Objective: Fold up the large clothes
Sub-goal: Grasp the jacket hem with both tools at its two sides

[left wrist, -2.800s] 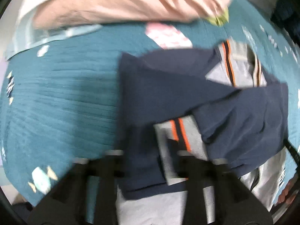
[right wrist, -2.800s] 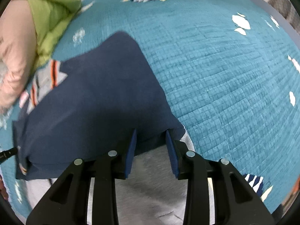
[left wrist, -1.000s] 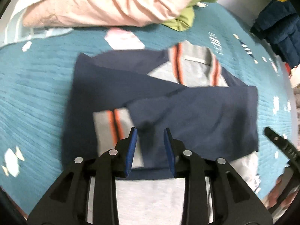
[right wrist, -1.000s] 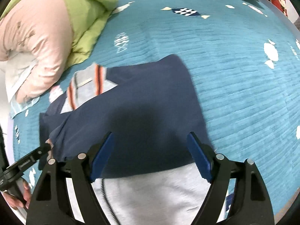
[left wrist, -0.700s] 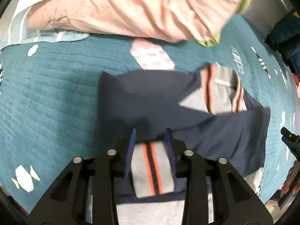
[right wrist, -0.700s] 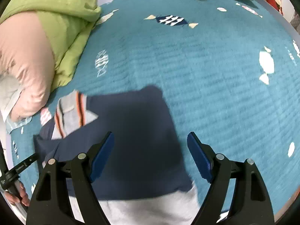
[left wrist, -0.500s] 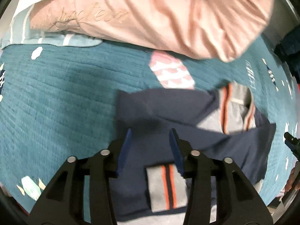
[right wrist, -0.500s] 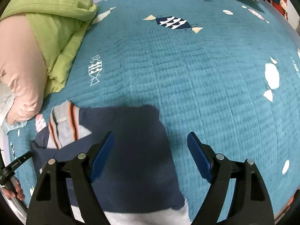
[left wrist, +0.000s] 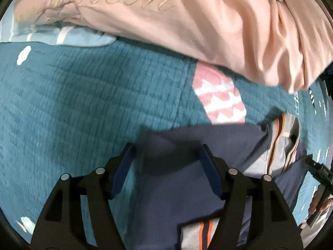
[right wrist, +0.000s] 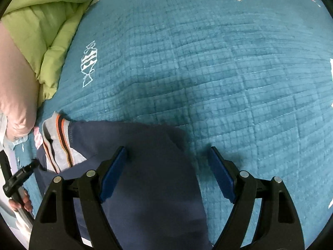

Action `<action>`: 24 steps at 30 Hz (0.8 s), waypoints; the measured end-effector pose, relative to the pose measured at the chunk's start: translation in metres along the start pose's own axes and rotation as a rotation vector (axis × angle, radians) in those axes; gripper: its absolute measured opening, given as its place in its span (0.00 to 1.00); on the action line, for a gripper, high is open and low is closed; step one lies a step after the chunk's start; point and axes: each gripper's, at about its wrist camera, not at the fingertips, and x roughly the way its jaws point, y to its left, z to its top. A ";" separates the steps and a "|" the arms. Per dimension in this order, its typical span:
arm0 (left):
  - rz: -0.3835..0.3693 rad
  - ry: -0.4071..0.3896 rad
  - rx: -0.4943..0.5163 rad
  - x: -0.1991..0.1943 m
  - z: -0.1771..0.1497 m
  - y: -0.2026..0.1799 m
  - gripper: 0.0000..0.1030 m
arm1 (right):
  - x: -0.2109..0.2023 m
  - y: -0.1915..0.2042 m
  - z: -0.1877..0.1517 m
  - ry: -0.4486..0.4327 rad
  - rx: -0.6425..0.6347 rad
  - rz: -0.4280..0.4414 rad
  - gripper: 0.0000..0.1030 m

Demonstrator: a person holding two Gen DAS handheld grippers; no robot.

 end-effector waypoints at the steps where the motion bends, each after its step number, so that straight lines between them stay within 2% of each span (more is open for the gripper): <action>1: 0.000 0.003 0.002 0.001 0.003 0.000 0.65 | 0.002 0.002 0.000 0.005 -0.002 0.009 0.73; 3: 0.018 0.014 0.021 0.004 0.008 -0.002 0.65 | 0.005 0.004 0.000 0.017 0.004 0.020 0.69; 6: 0.066 0.021 0.052 0.008 0.012 -0.010 0.50 | 0.011 0.006 0.006 0.033 0.036 -0.001 0.66; 8: 0.109 0.011 0.065 0.004 0.014 -0.012 0.14 | 0.011 0.008 0.010 0.020 0.049 -0.045 0.51; 10: 0.096 0.007 0.049 -0.001 0.016 -0.007 0.11 | 0.006 0.008 0.011 0.003 0.055 -0.033 0.35; 13: 0.095 -0.002 0.058 -0.006 0.013 -0.009 0.08 | 0.001 0.010 0.010 -0.018 0.036 -0.027 0.20; 15: 0.103 -0.017 0.066 -0.012 0.010 -0.010 0.06 | -0.003 0.015 0.005 -0.028 0.018 -0.037 0.14; 17: 0.105 -0.020 0.073 -0.015 0.007 -0.013 0.04 | -0.005 0.018 0.002 -0.032 0.006 -0.053 0.11; 24: 0.044 -0.037 0.077 -0.048 -0.009 -0.017 0.04 | -0.029 0.011 -0.010 -0.058 0.053 -0.050 0.08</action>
